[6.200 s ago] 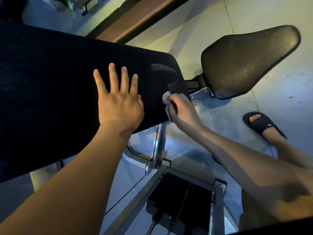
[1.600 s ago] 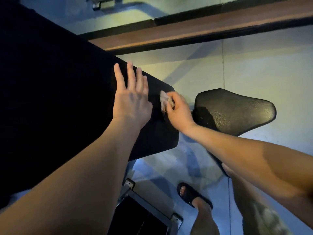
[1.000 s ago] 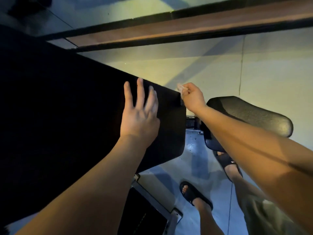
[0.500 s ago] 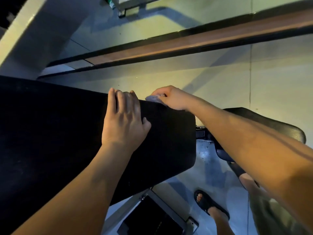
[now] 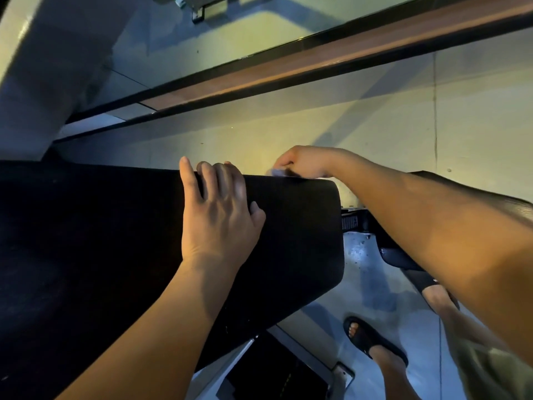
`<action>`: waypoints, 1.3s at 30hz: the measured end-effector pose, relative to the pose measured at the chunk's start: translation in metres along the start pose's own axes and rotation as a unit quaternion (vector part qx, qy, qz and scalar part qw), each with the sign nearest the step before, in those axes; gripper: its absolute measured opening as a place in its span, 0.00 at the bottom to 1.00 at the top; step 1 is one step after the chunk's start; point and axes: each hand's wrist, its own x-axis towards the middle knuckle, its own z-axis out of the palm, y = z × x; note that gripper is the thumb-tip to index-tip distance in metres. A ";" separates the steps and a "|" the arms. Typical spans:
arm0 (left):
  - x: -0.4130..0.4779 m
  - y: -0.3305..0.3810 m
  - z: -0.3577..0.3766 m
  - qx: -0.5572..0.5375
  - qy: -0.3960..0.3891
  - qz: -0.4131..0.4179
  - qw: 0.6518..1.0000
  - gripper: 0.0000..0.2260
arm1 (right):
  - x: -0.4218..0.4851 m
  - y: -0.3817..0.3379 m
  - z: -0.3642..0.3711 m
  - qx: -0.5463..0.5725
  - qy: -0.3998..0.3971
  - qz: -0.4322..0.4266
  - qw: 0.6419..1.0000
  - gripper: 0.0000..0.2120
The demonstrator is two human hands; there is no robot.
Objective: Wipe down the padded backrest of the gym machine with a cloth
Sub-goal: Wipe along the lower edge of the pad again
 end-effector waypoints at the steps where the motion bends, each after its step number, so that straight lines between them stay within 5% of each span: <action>1: 0.003 0.003 0.001 -0.002 0.001 0.001 1.000 0.33 | 0.001 0.021 -0.001 -0.010 -0.001 0.038 0.999 0.12; 6: 0.028 0.041 0.010 -0.016 -0.019 0.039 0.999 0.32 | -0.003 0.077 0.003 -0.009 0.034 0.172 0.985 0.13; 13: 0.037 0.056 0.018 -0.023 -0.017 0.035 0.999 0.27 | 0.001 0.054 0.015 0.099 0.065 0.014 0.993 0.15; 18: 0.039 0.059 0.020 -0.031 -0.016 0.032 0.999 0.28 | -0.003 0.098 0.024 0.106 0.127 0.118 0.979 0.16; 25: 0.045 0.069 0.026 -0.035 0.000 0.037 0.999 0.26 | -0.006 0.075 0.034 0.161 0.151 0.002 0.975 0.15; 31: 0.047 0.072 0.026 -0.041 0.004 0.038 0.998 0.25 | -0.017 0.117 0.046 0.156 0.234 0.087 0.956 0.15; 35: 0.049 0.074 0.027 -0.037 0.007 0.033 0.999 0.25 | -0.014 0.080 0.047 0.175 0.199 -0.007 0.964 0.18; 39: 0.050 0.076 0.026 -0.041 0.008 0.031 0.999 0.24 | -0.007 0.103 0.031 0.139 0.157 0.077 0.975 0.14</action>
